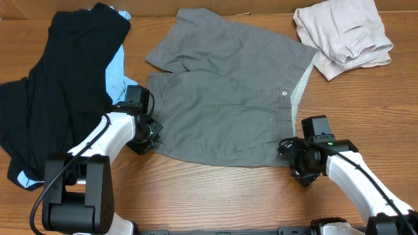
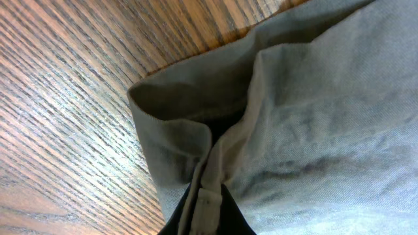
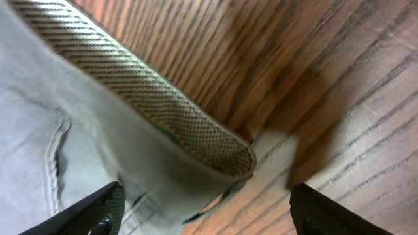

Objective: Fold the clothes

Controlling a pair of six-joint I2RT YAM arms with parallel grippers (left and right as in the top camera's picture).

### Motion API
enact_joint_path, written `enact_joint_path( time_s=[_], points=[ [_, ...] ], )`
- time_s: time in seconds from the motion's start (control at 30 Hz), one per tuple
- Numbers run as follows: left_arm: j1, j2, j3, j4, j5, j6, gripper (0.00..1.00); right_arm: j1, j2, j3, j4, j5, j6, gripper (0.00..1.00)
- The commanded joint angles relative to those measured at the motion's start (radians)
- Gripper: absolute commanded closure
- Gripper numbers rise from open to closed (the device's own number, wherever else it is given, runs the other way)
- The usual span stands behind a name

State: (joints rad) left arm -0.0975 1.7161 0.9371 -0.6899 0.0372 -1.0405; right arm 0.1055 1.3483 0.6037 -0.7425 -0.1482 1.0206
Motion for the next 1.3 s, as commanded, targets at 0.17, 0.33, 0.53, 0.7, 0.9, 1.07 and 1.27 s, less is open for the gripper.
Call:
enact_joint_path(
  time_s=[0.17, 0.33, 0.53, 0.7, 0.9, 1.07, 1.27],
  points=[
    [-0.002, -0.002, -0.016, 0.003, 0.005, 0.033, 0.96, 0.006, 0.1, -0.008, 0.018, 0.019, 0.005, 0.26],
    [-0.002, -0.002, -0.016, -0.045, 0.011, 0.054, 0.96, 0.006, 0.128, -0.008, 0.024, 0.019, 0.005, 0.54],
    [-0.002, -0.002, -0.016, -0.068, 0.012, 0.1, 0.96, 0.006, 0.127, -0.008, 0.023, 0.019, 0.0, 0.89],
    [0.0, -0.003, -0.008, -0.06, 0.024, 0.244, 0.96, 0.005, 0.127, 0.003, 0.018, 0.011, -0.068, 0.96],
    [0.006, -0.027, 0.08, -0.118, 0.072, 0.34, 0.96, 0.005, 0.098, 0.094, -0.106, 0.013, -0.111, 0.96],
    [0.006, -0.079, 0.225, -0.254, 0.063, 0.405, 0.96, 0.005, 0.016, 0.2, -0.261, 0.017, -0.166, 0.96],
    [0.006, -0.177, 0.385, -0.379, 0.056, 0.447, 0.96, 0.005, -0.149, 0.341, -0.445, 0.04, -0.185, 0.96]
  ],
)
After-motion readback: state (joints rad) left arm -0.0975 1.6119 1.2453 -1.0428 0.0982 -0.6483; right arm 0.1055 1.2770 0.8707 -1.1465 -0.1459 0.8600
